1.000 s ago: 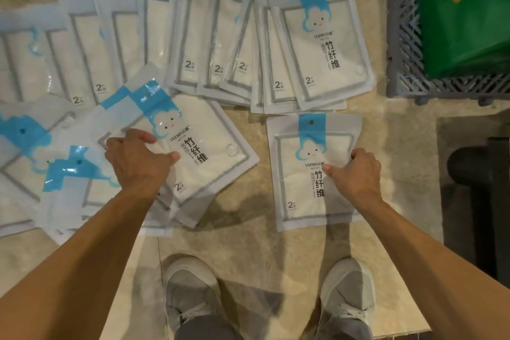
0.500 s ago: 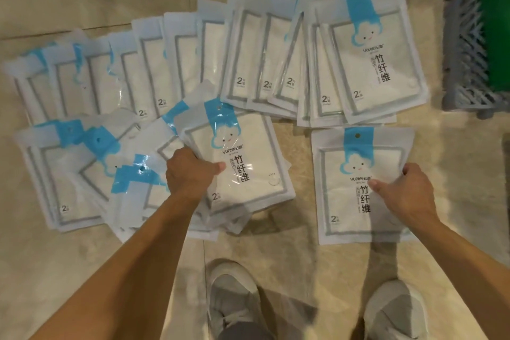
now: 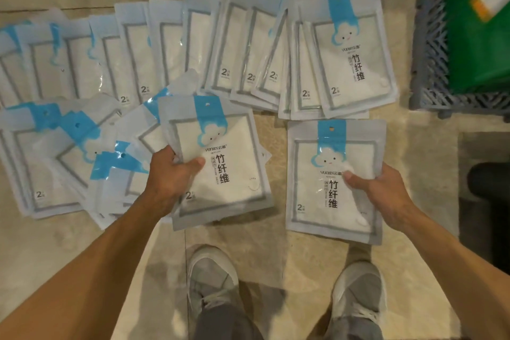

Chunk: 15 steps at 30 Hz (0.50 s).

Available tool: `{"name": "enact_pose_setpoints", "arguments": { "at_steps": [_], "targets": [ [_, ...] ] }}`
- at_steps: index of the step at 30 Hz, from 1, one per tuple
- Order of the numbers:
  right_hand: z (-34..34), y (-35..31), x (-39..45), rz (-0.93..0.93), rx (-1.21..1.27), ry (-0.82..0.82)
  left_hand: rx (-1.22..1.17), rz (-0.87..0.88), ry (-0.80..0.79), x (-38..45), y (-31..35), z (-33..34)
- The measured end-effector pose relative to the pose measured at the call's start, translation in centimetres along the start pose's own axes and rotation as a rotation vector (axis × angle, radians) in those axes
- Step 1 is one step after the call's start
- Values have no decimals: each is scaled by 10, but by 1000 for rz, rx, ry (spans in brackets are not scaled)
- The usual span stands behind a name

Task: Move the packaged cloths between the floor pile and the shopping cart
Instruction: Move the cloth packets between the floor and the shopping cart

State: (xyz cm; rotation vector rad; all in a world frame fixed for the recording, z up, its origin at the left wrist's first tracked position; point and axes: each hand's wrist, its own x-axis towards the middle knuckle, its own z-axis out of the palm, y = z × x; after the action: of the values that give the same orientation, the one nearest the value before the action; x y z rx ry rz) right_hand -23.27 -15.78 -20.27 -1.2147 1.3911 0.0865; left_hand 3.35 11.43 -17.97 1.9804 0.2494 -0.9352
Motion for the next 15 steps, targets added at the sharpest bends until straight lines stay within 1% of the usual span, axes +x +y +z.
{"name": "enact_pose_setpoints", "arguments": {
  "at_steps": [4,7,11,15],
  "targets": [
    [-4,-14,-17,26,68,4,36,0,-38,-20,-1,-7],
    [-9,-33,-36,18,107,2,3,-20,-41,-37,14,-14],
    [-18,-78,-67,11,162,-41,-79,-31,-64,-66,53,-25],
    [-31,-144,-107,-36,210,-92,-115,19,-103,-101,111,-44]
  ]
}}
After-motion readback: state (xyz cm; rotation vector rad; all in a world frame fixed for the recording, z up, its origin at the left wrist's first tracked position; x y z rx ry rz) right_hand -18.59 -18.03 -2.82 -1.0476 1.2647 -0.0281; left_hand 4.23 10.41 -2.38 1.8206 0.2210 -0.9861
